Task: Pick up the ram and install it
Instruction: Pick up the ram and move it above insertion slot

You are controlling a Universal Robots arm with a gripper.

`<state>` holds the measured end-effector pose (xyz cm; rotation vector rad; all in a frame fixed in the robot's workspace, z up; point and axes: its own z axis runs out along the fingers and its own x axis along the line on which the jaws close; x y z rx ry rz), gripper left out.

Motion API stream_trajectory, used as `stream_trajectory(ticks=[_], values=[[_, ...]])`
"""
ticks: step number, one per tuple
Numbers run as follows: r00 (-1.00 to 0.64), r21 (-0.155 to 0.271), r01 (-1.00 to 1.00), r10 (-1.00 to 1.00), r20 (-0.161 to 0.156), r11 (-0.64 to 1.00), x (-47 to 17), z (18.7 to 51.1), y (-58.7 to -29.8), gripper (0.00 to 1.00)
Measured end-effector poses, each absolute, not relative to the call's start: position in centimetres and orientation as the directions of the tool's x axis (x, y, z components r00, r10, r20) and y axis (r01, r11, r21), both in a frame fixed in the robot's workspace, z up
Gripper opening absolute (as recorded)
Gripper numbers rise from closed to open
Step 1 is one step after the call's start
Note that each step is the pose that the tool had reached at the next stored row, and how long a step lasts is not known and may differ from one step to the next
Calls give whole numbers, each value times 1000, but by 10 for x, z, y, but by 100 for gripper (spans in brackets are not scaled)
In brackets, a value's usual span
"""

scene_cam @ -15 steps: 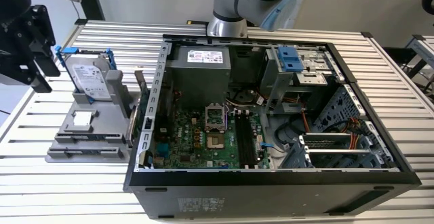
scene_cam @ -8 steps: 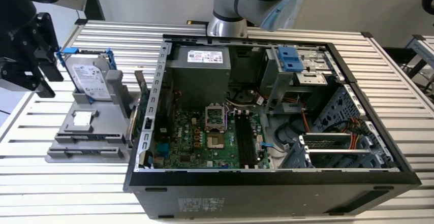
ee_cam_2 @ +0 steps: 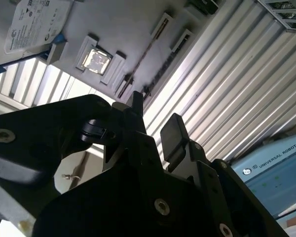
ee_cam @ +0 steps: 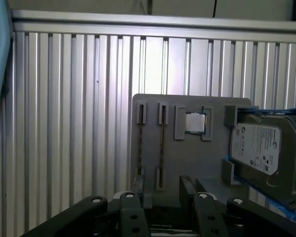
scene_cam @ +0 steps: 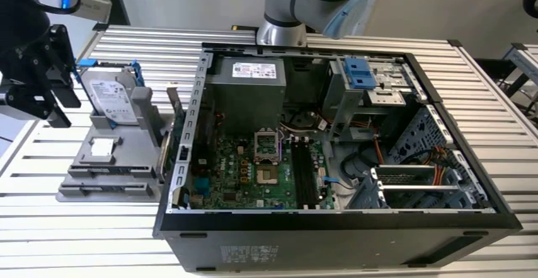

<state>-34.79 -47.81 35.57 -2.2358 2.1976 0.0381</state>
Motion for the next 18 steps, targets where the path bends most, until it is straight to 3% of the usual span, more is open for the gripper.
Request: stream_trajectory(ticks=[18], values=[[17, 6, -1000, -1000, -14, -17, -353, 324, -478, 100]])
